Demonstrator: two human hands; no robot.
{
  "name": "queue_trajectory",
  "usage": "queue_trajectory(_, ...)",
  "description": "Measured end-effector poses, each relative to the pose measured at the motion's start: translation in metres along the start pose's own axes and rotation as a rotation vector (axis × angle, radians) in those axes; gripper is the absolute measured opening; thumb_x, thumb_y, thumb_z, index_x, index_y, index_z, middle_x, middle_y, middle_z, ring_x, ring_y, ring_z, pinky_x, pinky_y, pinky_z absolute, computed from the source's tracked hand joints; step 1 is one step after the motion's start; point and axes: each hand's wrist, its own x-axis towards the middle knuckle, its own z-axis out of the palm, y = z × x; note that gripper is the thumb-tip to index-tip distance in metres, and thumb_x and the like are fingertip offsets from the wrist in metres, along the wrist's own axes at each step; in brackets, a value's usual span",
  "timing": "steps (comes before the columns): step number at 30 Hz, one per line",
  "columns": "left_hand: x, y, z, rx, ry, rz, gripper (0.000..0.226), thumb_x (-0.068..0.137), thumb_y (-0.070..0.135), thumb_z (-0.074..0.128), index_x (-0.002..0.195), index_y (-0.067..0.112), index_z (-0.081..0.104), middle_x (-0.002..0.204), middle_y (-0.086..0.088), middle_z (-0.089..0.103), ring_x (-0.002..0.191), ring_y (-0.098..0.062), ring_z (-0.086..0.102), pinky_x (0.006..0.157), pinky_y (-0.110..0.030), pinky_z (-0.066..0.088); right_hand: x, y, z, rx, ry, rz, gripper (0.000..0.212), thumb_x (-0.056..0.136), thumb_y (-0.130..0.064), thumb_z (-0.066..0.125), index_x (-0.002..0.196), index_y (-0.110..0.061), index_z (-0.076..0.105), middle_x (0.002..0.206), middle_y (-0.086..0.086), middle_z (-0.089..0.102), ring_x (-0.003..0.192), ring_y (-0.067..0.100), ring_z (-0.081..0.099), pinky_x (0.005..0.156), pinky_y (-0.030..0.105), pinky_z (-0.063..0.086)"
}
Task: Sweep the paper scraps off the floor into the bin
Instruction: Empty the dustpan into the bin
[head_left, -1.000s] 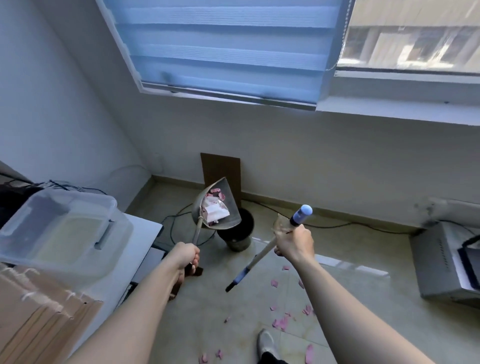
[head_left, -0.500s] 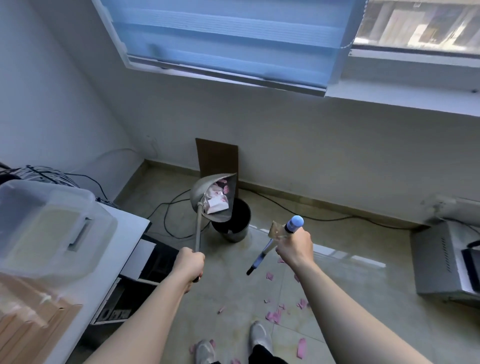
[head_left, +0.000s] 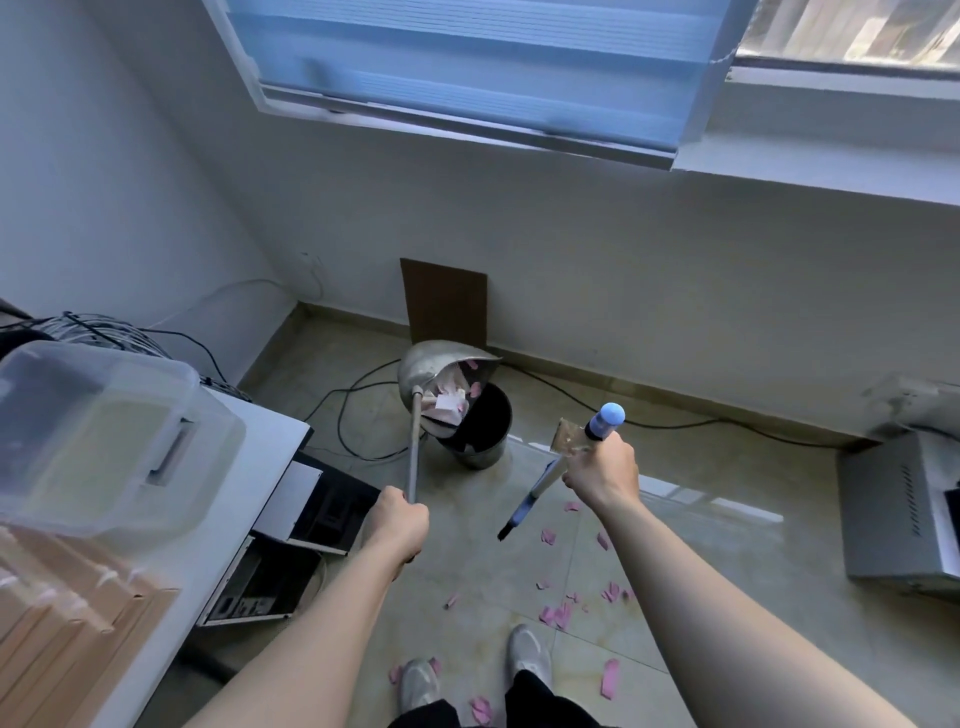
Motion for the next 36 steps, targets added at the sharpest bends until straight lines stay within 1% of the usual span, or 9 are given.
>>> queue_trajectory(3, -0.007, -0.004, 0.003, 0.04, 0.013, 0.008, 0.021, 0.082, 0.02, 0.043, 0.1, 0.014, 0.051, 0.086, -0.009, 0.062, 0.063, -0.029, 0.061, 0.047, -0.024, 0.043, 0.0, 0.0, 0.005, 0.021, -0.006, 0.005, 0.02, 0.085, -0.014, 0.04, 0.082, -0.006, 0.058, 0.082, 0.015, 0.072, 0.078, 0.037, 0.069, 0.061, 0.035, 0.049)
queue_trajectory(8, -0.01, -0.009, 0.006, 0.093, 0.036, 0.053, 0.02, 0.085, 0.022, 0.048, 0.105, 0.021, 0.047, 0.092, -0.003, 0.06, 0.079, -0.028, 0.063, 0.069, -0.036, 0.057, 0.005, 0.006, 0.013, 0.031, -0.031, 0.022, 0.032, 0.079, -0.018, 0.037, 0.086, 0.002, 0.061, 0.08, 0.018, 0.072, 0.077, 0.042, 0.072, 0.069, 0.047, 0.062)
queue_trajectory(11, -0.008, -0.011, 0.007, 0.114, 0.046, 0.058, 0.019, 0.086, 0.023, 0.05, 0.105, 0.022, 0.046, 0.093, -0.003, 0.061, 0.08, -0.027, 0.062, 0.071, -0.037, 0.057, 0.008, 0.012, 0.017, 0.031, -0.03, 0.022, 0.033, 0.078, -0.018, 0.037, 0.087, 0.002, 0.062, 0.081, 0.019, 0.072, 0.078, 0.042, 0.072, 0.072, 0.058, 0.064)
queue_trajectory(14, -0.008, -0.013, 0.007, 0.144, 0.06, 0.065, 0.023, 0.087, 0.025, 0.053, 0.109, 0.02, 0.049, 0.094, -0.003, 0.061, 0.082, -0.027, 0.06, 0.071, -0.034, 0.054, 0.008, 0.013, 0.019, 0.039, -0.03, 0.014, 0.034, 0.079, -0.021, 0.038, 0.086, 0.003, 0.061, 0.08, 0.019, 0.072, 0.079, 0.042, 0.073, 0.071, 0.061, 0.063)
queue_trajectory(18, -0.011, -0.017, 0.006, 0.207, 0.079, 0.097, 0.027, 0.088, 0.024, 0.054, 0.114, 0.017, 0.05, 0.092, -0.002, 0.059, 0.081, -0.026, 0.057, 0.067, -0.03, 0.045, 0.001, 0.005, 0.017, 0.041, -0.031, 0.006, 0.032, 0.08, -0.021, 0.037, 0.082, 0.001, 0.06, 0.08, 0.02, 0.072, 0.079, 0.043, 0.072, 0.071, 0.058, 0.064)
queue_trajectory(22, -0.015, -0.018, 0.002, 0.258, 0.093, 0.121, 0.027, 0.087, 0.024, 0.053, 0.114, 0.02, 0.05, 0.092, -0.003, 0.064, 0.08, -0.026, 0.059, 0.068, -0.031, 0.05, -0.006, 0.0, 0.016, 0.001, -0.035, -0.009, 0.017, 0.078, -0.015, 0.037, 0.068, -0.009, 0.051, 0.079, 0.02, 0.071, 0.076, 0.043, 0.072, 0.066, 0.045, 0.06)
queue_trajectory(25, -0.018, -0.017, -0.002, 0.292, 0.108, 0.138, 0.025, 0.088, 0.024, 0.05, 0.113, 0.022, 0.049, 0.093, -0.003, 0.064, 0.081, -0.026, 0.06, 0.067, -0.032, 0.051, -0.006, -0.002, 0.018, -0.017, -0.056, -0.014, 0.016, 0.077, -0.014, 0.039, 0.067, -0.01, 0.05, 0.077, 0.019, 0.071, 0.073, 0.042, 0.072, 0.066, 0.044, 0.06)
queue_trajectory(30, -0.025, -0.021, -0.002, 0.318, 0.139, 0.18, 0.023, 0.09, 0.023, 0.049, 0.112, 0.023, 0.047, 0.088, -0.001, 0.062, 0.077, -0.024, 0.06, 0.065, -0.033, 0.053, -0.007, -0.001, 0.02, -0.061, -0.054, -0.034, 0.017, 0.083, -0.004, 0.042, 0.067, -0.01, 0.046, 0.075, 0.016, 0.063, 0.077, 0.042, 0.068, 0.044, 0.031, 0.044)
queue_trajectory(36, -0.028, -0.017, 0.005, 0.349, 0.139, 0.178, 0.023, 0.092, 0.025, 0.049, 0.114, 0.022, 0.048, 0.092, -0.001, 0.064, 0.076, -0.022, 0.059, 0.06, -0.03, 0.046, -0.003, 0.005, 0.021, -0.053, -0.064, -0.063, 0.016, 0.086, -0.006, 0.043, 0.07, -0.01, 0.047, 0.084, 0.021, 0.068, 0.078, 0.041, 0.064, 0.052, 0.033, 0.044)
